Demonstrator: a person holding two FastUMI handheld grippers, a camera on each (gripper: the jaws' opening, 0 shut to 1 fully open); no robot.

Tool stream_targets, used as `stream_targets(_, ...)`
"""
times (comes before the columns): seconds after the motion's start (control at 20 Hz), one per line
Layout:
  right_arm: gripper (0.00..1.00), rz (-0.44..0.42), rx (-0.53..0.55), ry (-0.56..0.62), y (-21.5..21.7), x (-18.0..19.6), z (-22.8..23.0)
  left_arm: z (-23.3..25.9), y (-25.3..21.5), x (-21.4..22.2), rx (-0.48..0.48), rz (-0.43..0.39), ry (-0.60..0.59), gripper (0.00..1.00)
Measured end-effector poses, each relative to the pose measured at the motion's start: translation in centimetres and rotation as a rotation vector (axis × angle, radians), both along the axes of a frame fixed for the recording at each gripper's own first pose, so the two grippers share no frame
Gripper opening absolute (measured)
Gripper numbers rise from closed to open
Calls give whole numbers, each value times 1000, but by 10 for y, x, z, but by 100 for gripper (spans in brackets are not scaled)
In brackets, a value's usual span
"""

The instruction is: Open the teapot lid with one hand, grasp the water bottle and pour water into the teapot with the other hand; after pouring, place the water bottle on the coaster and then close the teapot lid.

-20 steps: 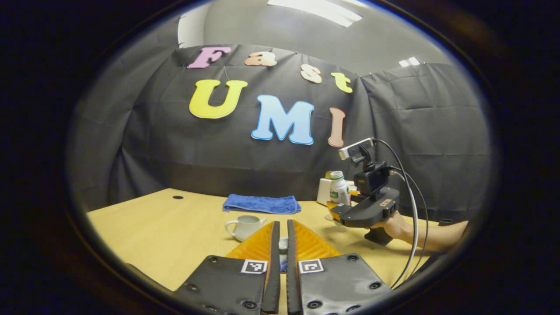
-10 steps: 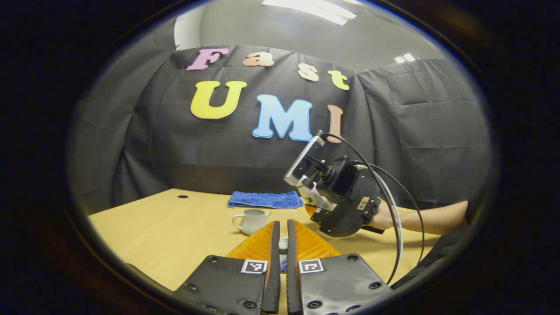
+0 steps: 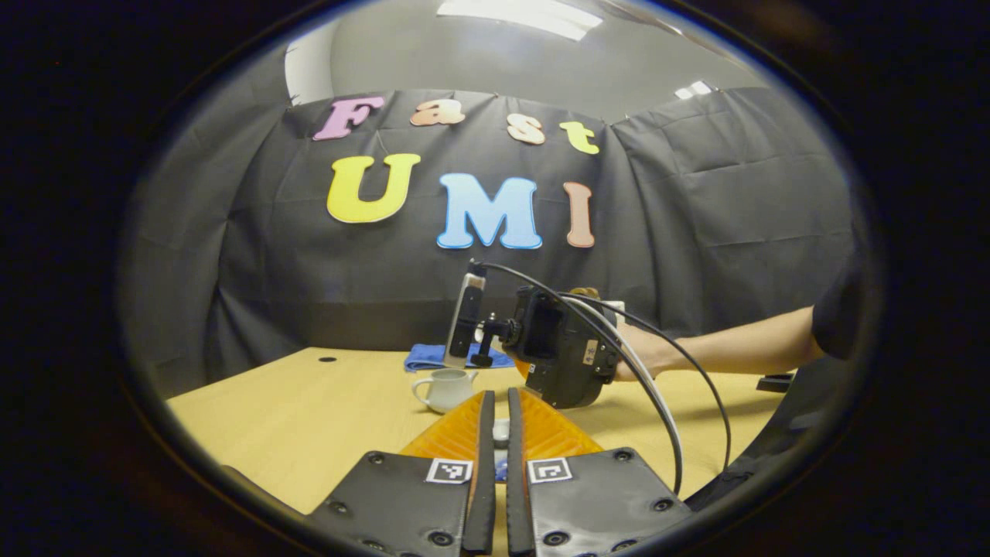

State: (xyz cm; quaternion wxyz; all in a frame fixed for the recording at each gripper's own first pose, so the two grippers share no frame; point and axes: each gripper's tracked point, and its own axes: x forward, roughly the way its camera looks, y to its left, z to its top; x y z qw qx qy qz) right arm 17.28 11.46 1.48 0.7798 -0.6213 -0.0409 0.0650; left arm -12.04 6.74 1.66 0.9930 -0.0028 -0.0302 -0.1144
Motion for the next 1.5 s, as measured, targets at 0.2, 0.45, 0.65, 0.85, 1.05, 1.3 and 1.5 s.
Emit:
stream_targets(0.2,72,14,-86,-26,8,-4,-1,-1,-4,-1,18,-7,0,12)
stream_targets(0.45,72,32,-227,-59,13,-2,-2,-7,5,4,88,56,11,16)
stream_targets(0.65,72,51,-311,-96,16,1,1,-8,-1,3,136,68,2,12)
stream_targets(0.85,72,66,-357,-109,20,-1,2,-8,-5,3,180,74,-8,12)
stream_targets(1.05,72,89,-418,-145,24,-4,3,-9,-3,3,187,76,-13,17)
stream_targets(1.3,72,113,-499,-190,27,-3,7,-15,-2,5,189,77,0,12)
stream_targets(1.5,72,123,-525,-206,31,-4,9,-12,0,4,192,82,-4,12)
